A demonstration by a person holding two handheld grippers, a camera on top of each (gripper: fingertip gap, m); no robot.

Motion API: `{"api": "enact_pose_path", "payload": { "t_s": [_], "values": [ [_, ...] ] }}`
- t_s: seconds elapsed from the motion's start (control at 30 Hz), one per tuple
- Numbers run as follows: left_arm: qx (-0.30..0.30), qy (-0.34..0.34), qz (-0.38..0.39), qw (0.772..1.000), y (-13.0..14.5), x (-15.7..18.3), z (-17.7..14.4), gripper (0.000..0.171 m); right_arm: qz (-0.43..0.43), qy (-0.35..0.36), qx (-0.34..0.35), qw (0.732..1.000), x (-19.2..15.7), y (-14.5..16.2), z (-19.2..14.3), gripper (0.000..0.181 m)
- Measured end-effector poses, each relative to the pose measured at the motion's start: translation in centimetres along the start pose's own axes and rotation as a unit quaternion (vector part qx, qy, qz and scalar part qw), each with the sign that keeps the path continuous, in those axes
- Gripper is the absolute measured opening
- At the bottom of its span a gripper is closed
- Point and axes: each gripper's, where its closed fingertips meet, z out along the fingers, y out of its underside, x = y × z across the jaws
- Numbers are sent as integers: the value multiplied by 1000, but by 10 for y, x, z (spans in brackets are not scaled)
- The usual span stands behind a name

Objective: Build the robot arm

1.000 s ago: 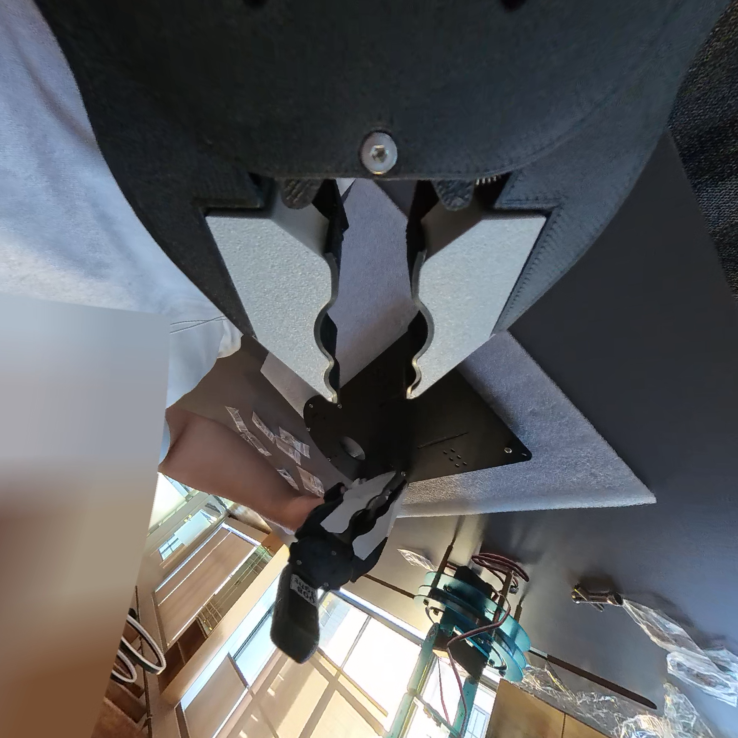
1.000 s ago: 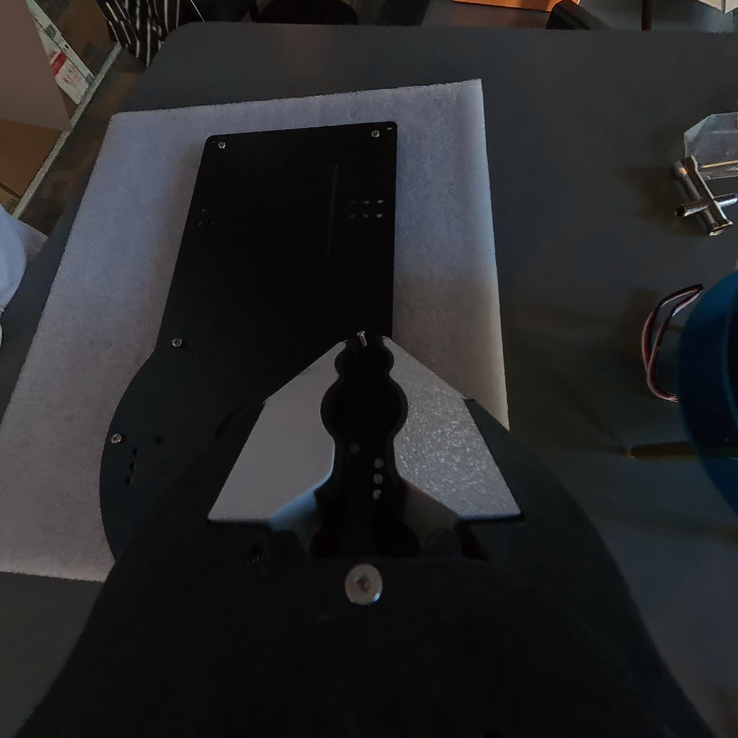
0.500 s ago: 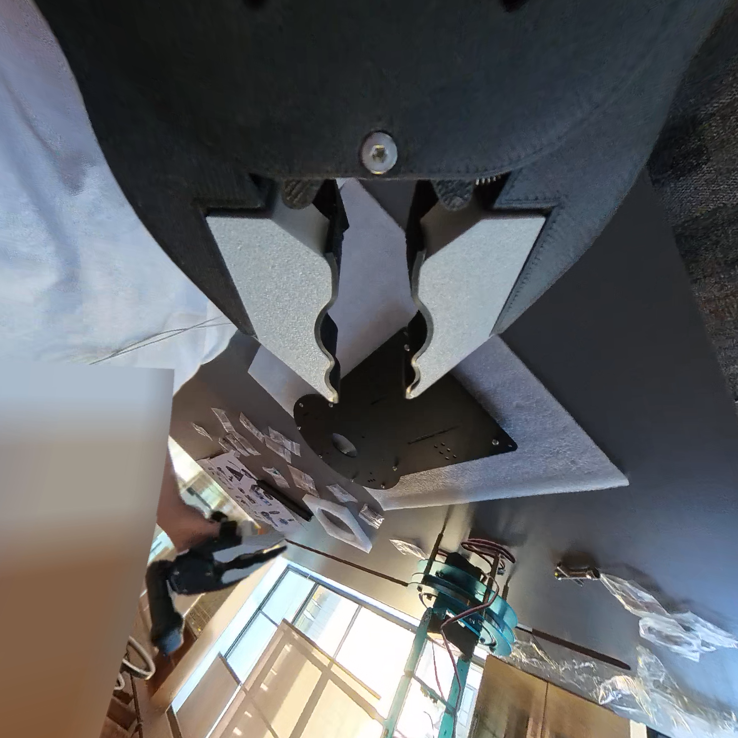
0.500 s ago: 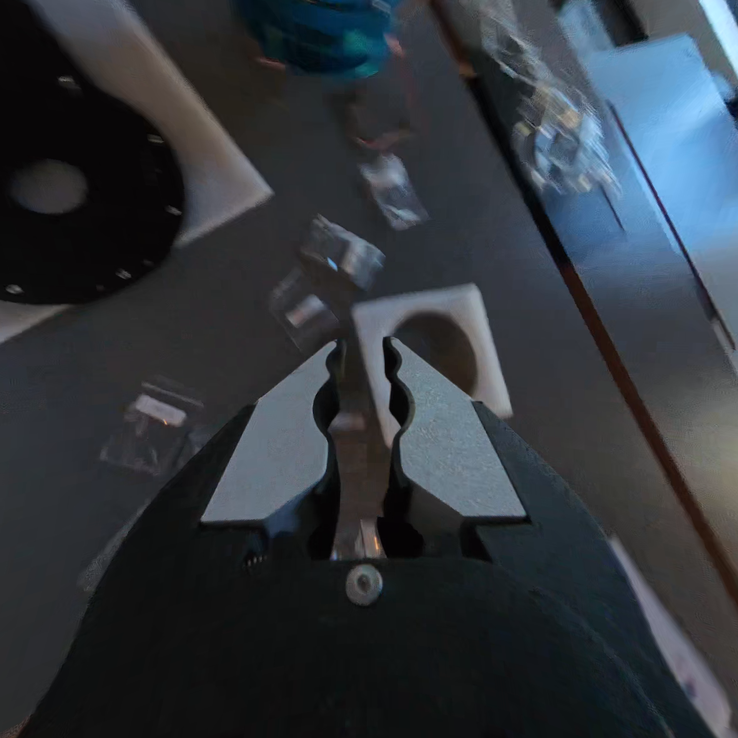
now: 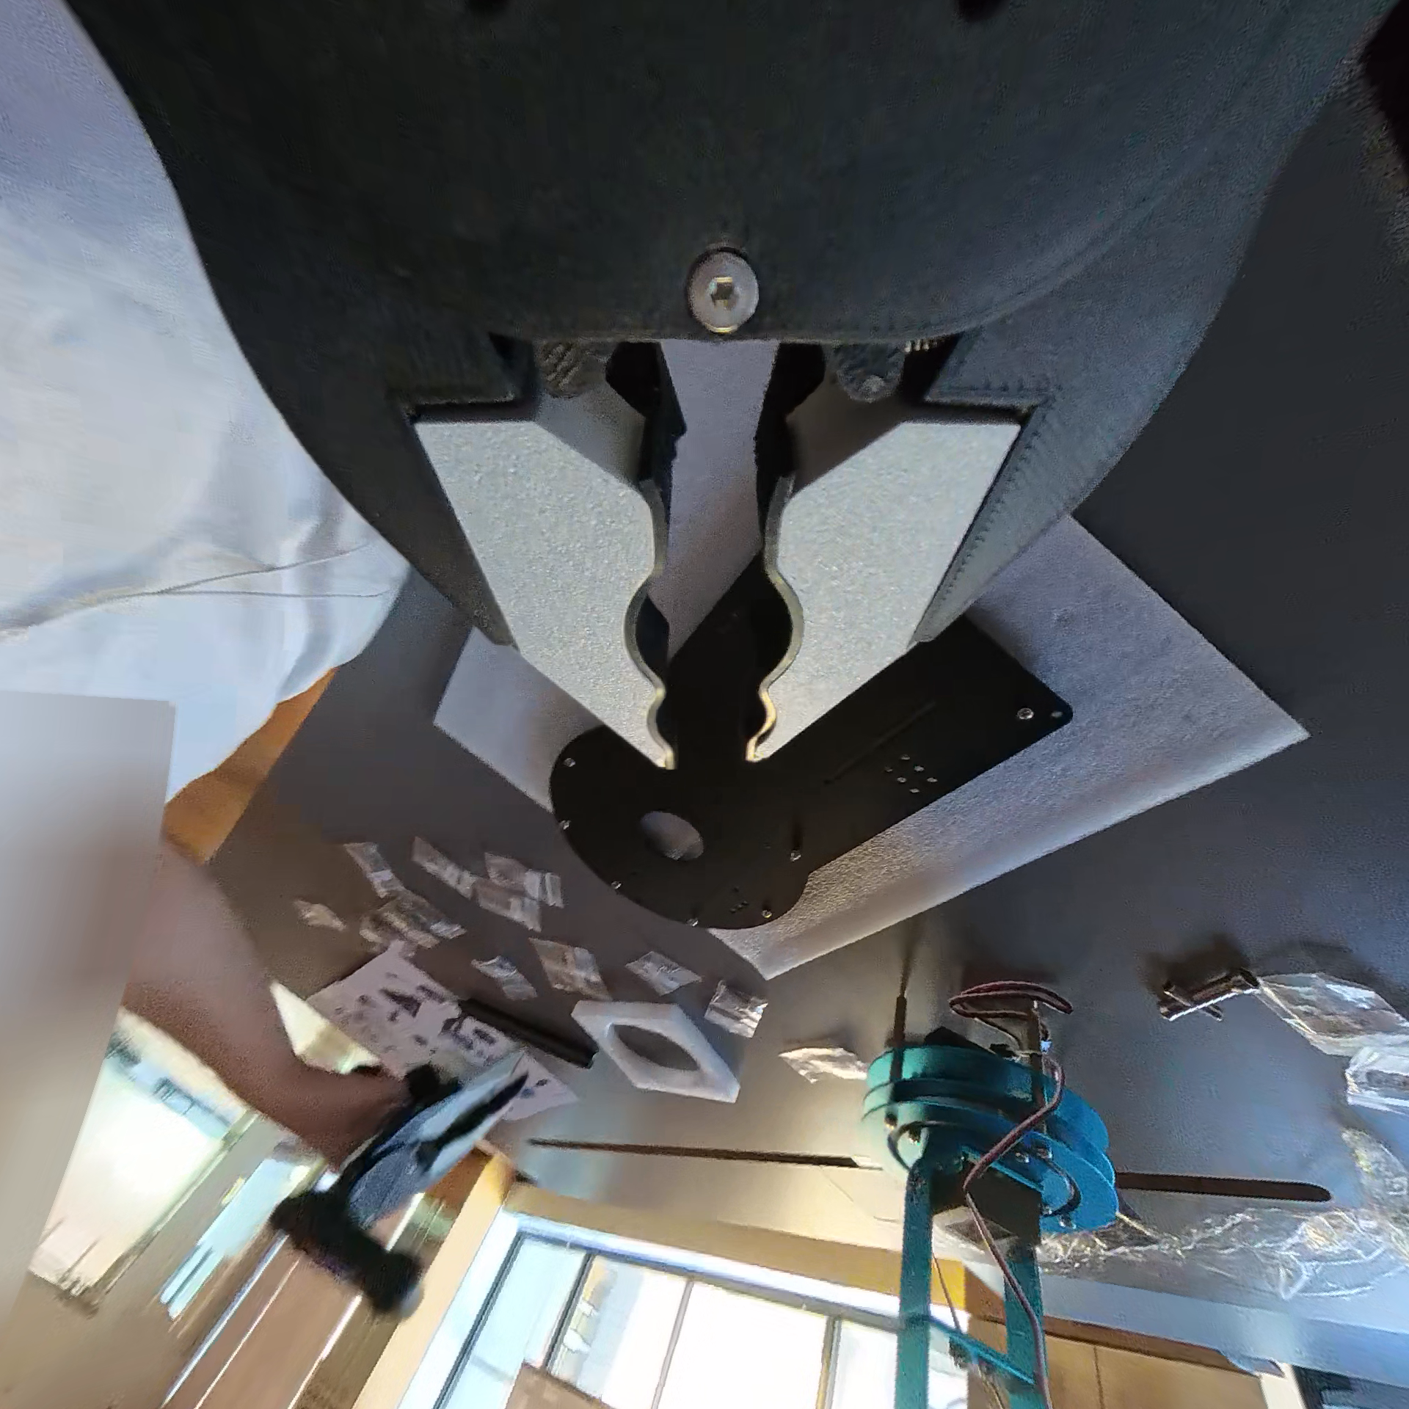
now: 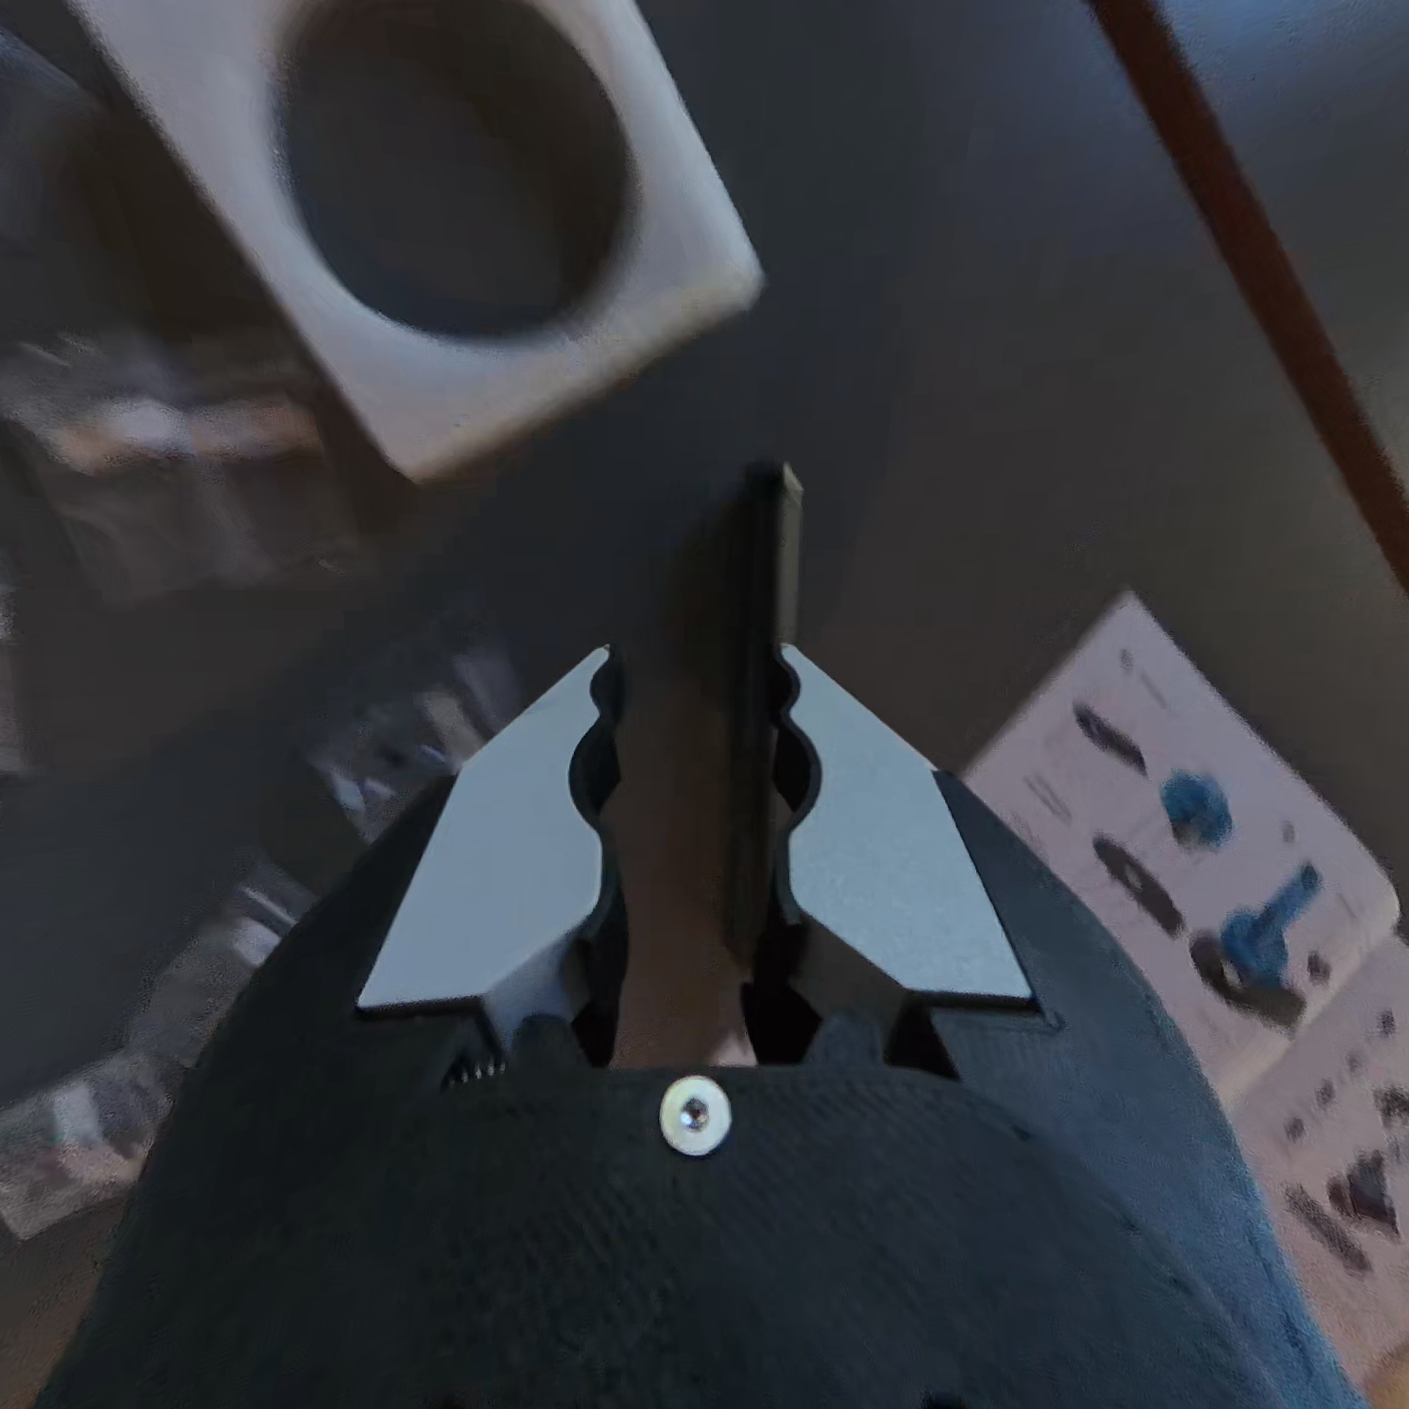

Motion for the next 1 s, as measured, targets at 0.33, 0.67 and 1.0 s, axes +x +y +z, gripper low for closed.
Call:
{"api": "enact_pose_path", "payload": {
  "t_s": [0.33,0.67,1.0],
  "values": [
    [-104,-20,199,974,15,-30,105,6,-191,-151,266,933,-248,-163,-20,20],
    [-192,17,246,950,26,-40,158,14,-130,-138,314,930,-260,-141,-14,18],
    [-200,10,239,950,36,-45,167,10,-111,-123,315,935,-239,-136,-13,16]
  ]
}}
